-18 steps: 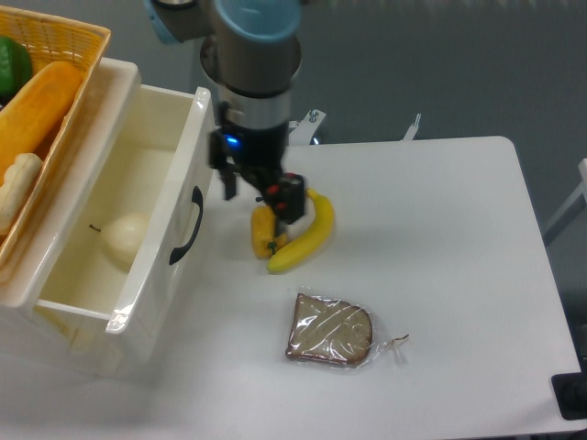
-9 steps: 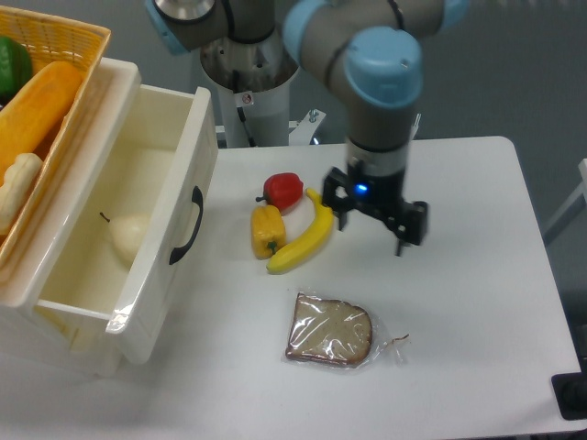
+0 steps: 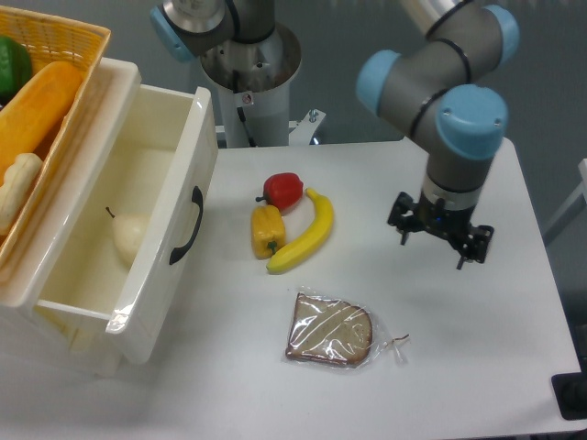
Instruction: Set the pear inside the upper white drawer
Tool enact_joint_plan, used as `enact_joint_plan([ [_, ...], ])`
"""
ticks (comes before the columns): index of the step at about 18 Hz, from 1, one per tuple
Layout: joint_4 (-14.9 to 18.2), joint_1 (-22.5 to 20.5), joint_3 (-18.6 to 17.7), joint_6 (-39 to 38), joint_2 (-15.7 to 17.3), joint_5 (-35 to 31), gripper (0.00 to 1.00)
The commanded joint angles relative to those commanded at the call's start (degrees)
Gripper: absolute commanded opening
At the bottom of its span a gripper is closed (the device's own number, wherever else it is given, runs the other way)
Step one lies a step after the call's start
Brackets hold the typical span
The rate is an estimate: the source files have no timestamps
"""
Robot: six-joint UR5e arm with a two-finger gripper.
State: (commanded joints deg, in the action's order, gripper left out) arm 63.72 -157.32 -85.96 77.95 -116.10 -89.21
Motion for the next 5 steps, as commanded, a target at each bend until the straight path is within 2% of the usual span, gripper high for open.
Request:
enact_joint_plan([
  [5,-0.1,-0.3,0.4,0.4,-1.0,0.0,1.00],
])
